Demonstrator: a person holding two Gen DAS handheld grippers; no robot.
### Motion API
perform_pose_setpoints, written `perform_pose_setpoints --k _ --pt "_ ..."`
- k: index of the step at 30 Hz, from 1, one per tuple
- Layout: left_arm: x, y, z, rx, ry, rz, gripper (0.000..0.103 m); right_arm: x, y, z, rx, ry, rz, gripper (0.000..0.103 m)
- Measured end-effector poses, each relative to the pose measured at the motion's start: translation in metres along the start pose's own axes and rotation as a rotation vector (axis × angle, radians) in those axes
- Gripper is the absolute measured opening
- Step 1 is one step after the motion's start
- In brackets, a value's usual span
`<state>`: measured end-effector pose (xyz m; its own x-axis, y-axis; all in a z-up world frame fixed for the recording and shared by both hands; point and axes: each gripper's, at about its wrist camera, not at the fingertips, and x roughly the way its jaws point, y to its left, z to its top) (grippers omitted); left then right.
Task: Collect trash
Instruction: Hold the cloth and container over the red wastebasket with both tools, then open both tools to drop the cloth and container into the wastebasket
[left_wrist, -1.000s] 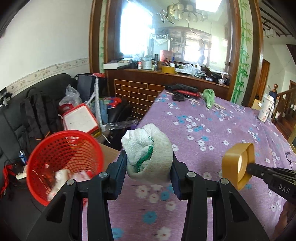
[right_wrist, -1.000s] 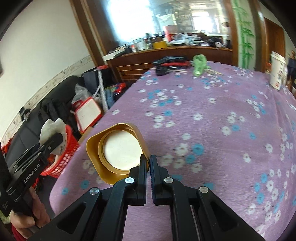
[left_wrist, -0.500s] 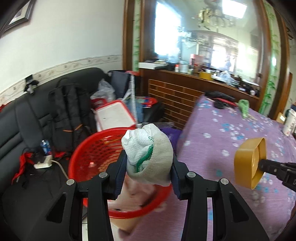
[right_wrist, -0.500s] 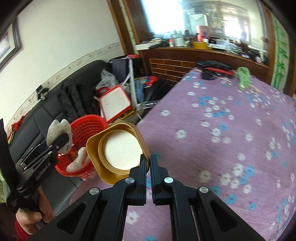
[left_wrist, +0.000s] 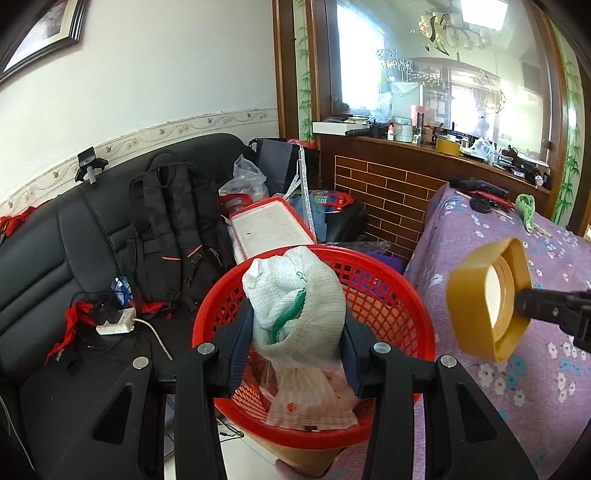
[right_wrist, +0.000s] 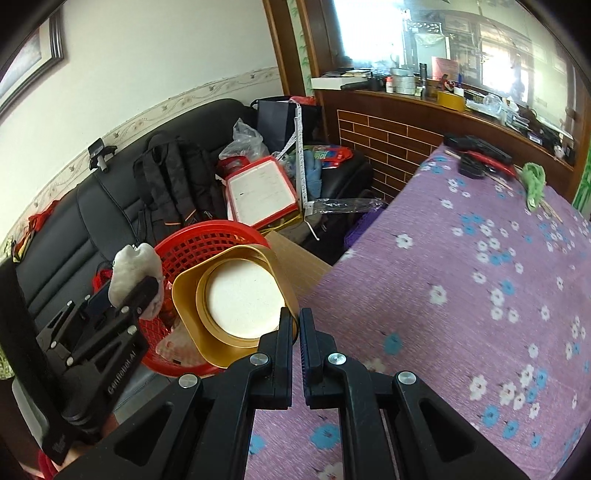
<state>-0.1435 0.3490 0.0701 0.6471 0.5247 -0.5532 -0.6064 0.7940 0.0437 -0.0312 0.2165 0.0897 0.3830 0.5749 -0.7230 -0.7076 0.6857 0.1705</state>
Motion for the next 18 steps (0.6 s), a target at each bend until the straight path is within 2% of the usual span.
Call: perform_pose_setpoints --k 18 --pt "0.016 0.015 -0.002 -0.020 0.016 -0.002 0.041 0.032 0.028 0.016 -0.040 0.025 -0.009 0.004"
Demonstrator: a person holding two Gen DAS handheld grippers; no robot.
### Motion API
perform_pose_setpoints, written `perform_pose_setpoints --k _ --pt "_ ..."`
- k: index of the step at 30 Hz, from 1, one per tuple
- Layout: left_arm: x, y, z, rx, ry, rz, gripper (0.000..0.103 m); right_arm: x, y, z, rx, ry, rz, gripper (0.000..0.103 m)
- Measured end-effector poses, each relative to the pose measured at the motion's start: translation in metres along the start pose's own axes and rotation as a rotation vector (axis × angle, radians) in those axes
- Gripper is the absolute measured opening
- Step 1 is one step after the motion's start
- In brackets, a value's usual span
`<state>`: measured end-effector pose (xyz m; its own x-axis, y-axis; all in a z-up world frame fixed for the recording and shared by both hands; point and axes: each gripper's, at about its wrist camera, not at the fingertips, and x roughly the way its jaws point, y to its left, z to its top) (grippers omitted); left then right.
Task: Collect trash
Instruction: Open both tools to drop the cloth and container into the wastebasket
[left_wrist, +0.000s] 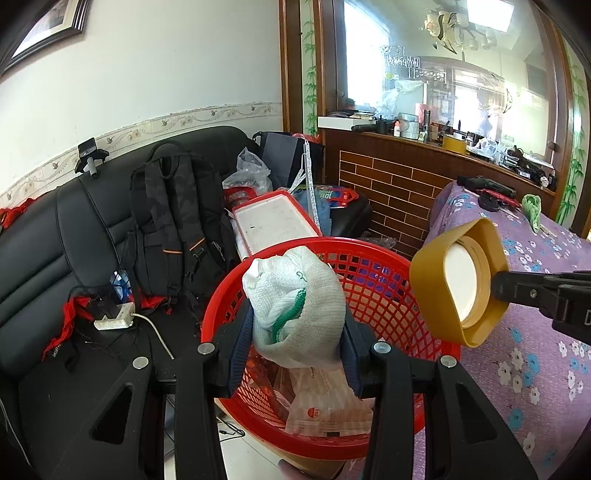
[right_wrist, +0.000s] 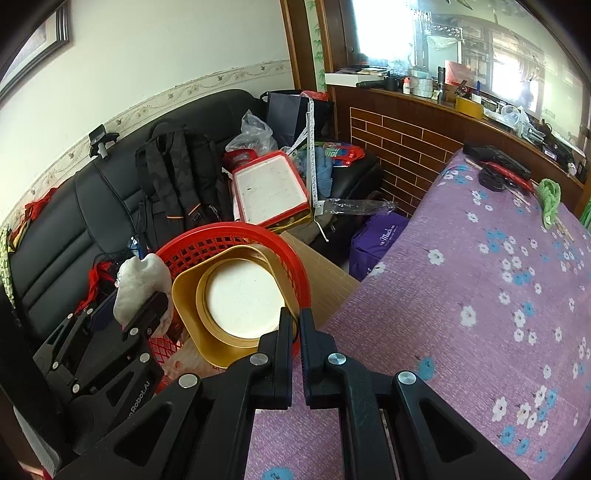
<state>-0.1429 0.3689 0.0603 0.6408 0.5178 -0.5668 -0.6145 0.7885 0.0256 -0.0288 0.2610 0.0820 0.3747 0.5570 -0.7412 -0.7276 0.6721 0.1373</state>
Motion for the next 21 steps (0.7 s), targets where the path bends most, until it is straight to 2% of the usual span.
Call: perform_pose_setpoints --k 6,8,12,15,16,19,21 --pt "0.003 0.001 0.001 -0.005 0.004 0.001 0.042 0.010 0.004 0.003 0.000 0.010 -0.007 0.007" --pt "0.004 0.002 0.001 -0.014 0.004 0.001 0.048 0.010 0.003 0.004 0.006 0.008 0.000 0.012" --pt "0.000 0.004 0.003 -0.029 -0.009 -0.002 0.062 -0.002 -0.002 0.003 0.024 -0.014 0.005 0.012" --pt "-0.007 0.008 0.005 -0.045 -0.028 -0.008 0.066 -0.017 -0.010 0.000 0.046 -0.035 0.012 0.016" --pt "-0.010 0.008 0.005 -0.049 -0.034 -0.011 0.073 -0.022 -0.012 -0.001 0.051 -0.043 0.009 0.018" --pt "-0.023 0.006 0.006 -0.056 -0.065 -0.007 0.086 -0.038 -0.018 -0.009 0.059 -0.061 0.003 0.033" --pt "-0.031 0.006 0.005 -0.054 -0.081 0.000 0.090 -0.050 -0.022 -0.017 0.058 -0.079 -0.021 0.049"
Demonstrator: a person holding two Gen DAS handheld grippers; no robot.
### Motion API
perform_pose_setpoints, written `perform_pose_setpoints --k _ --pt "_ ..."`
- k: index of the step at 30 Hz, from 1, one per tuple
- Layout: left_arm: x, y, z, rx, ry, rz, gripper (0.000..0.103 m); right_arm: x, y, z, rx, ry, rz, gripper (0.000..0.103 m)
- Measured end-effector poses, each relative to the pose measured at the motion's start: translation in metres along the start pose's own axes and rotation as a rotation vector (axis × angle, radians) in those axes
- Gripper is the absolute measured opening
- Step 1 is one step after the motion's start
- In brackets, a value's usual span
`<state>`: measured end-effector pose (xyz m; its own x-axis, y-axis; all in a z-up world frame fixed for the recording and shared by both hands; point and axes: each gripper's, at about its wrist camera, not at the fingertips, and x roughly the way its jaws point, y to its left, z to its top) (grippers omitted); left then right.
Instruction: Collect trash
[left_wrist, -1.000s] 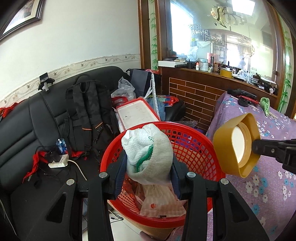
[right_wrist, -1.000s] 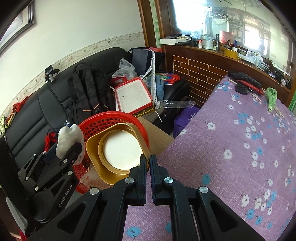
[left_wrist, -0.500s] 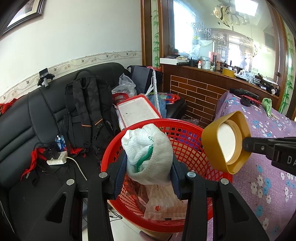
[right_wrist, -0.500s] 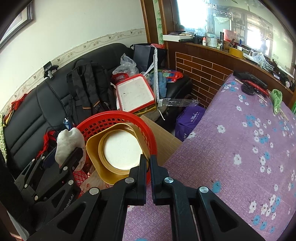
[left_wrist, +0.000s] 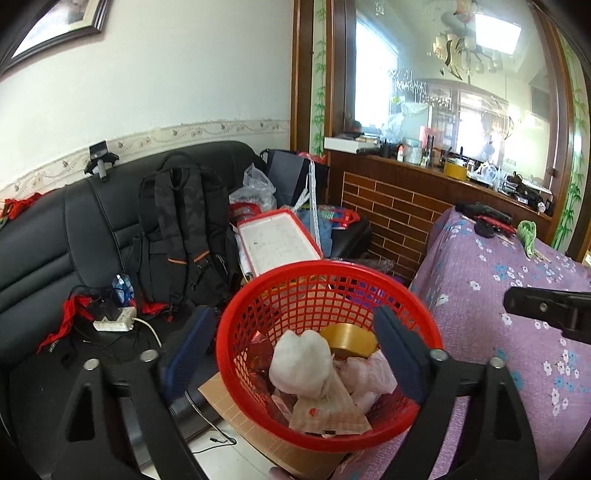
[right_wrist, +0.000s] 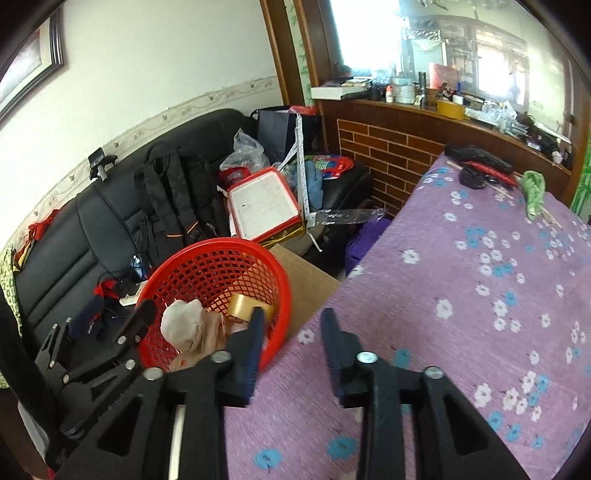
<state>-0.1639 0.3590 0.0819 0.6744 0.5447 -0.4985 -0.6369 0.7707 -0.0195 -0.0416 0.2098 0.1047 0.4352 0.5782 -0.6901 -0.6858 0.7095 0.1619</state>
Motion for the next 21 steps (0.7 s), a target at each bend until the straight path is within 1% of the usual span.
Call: perform_pose_setpoints --k 1,2,3,4,6,8,12,16,21 --pt "-0.004 -0.001 -0.001 0.003 -0.008 0.000 0.092 -0.006 -0.002 -0.004 0.000 -0.009 -0.017 0.053" --pt "-0.009 -0.003 -0.002 0.006 -0.016 0.000 0.093 -0.009 -0.003 -0.006 -0.001 -0.015 -0.025 0.062" --pt "-0.015 -0.004 -0.003 0.010 -0.025 0.001 0.095 -0.014 -0.004 -0.011 -0.006 -0.022 -0.037 0.067" --pt "-0.017 -0.005 -0.003 0.012 -0.029 0.005 0.098 -0.019 -0.004 -0.015 -0.015 -0.027 -0.055 0.069" --pt "-0.024 -0.009 -0.006 0.017 -0.037 0.023 0.099 -0.027 -0.005 -0.022 -0.035 -0.038 -0.100 0.080" --pt "-0.030 -0.009 -0.008 0.019 -0.041 0.040 0.099 -0.035 -0.004 -0.032 -0.065 -0.052 -0.151 0.087" --pt "-0.039 -0.007 -0.015 0.017 -0.029 0.076 0.100 -0.051 -0.006 -0.054 -0.103 -0.083 -0.229 0.093" --pt "-0.047 -0.009 -0.025 0.027 -0.011 0.151 0.101 -0.066 -0.013 -0.077 -0.123 -0.099 -0.295 0.095" --pt "-0.065 -0.022 -0.037 0.075 -0.030 0.184 0.101 -0.089 -0.026 -0.102 -0.104 -0.110 -0.340 0.095"
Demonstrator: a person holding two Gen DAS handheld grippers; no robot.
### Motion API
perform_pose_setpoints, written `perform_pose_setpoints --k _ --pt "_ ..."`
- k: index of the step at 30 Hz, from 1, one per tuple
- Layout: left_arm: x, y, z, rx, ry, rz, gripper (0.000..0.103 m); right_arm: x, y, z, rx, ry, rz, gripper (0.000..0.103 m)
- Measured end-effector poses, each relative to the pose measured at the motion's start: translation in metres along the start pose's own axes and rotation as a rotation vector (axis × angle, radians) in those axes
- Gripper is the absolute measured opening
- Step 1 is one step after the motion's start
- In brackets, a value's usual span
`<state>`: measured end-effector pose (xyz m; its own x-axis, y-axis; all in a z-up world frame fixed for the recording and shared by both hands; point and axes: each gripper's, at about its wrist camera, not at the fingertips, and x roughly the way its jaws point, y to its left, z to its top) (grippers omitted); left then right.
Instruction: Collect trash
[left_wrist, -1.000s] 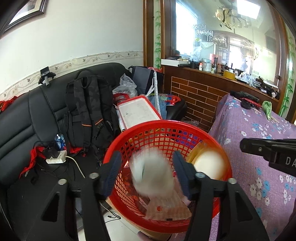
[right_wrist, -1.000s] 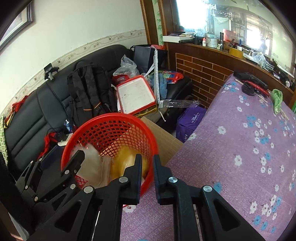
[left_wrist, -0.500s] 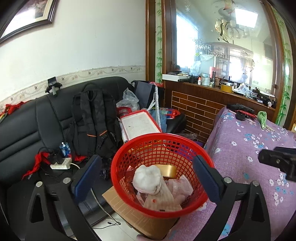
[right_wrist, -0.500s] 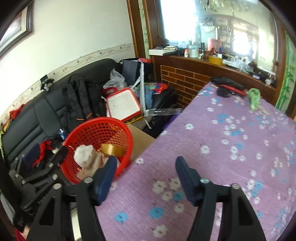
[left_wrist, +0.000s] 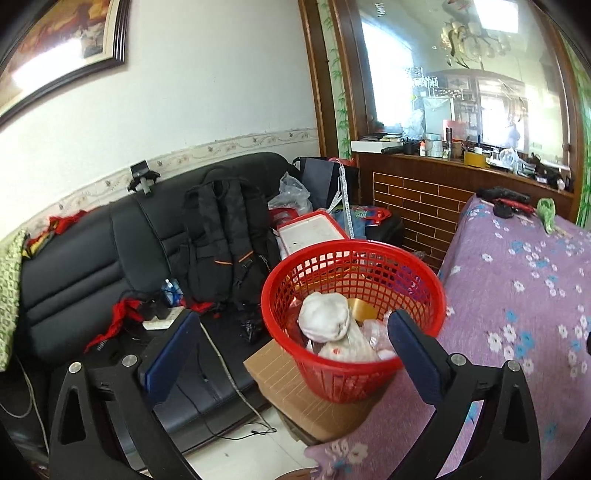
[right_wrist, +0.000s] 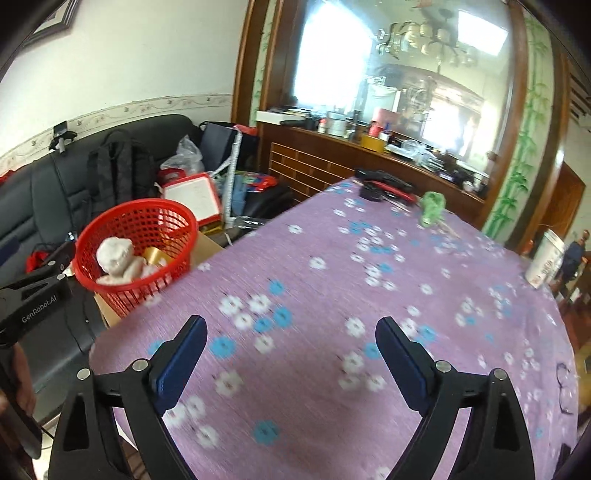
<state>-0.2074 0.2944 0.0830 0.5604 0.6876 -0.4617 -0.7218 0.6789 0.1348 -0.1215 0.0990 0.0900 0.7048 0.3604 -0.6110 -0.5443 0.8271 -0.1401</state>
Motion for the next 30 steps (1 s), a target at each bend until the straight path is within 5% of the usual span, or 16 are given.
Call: perform_pose_setpoints --k 12,30 --pt "-0.053 -0.030 -0.017 0.011 -0.079 -0.131 0.102 -0.044 -0.032 -0.046 0.049 -0.034 -0.118 0.099" --pt "-0.059 -0.060 -0.023 0.093 -0.057 -0.164 0.102 -0.049 -0.042 -0.055 0.085 -0.022 -0.153 0.099"
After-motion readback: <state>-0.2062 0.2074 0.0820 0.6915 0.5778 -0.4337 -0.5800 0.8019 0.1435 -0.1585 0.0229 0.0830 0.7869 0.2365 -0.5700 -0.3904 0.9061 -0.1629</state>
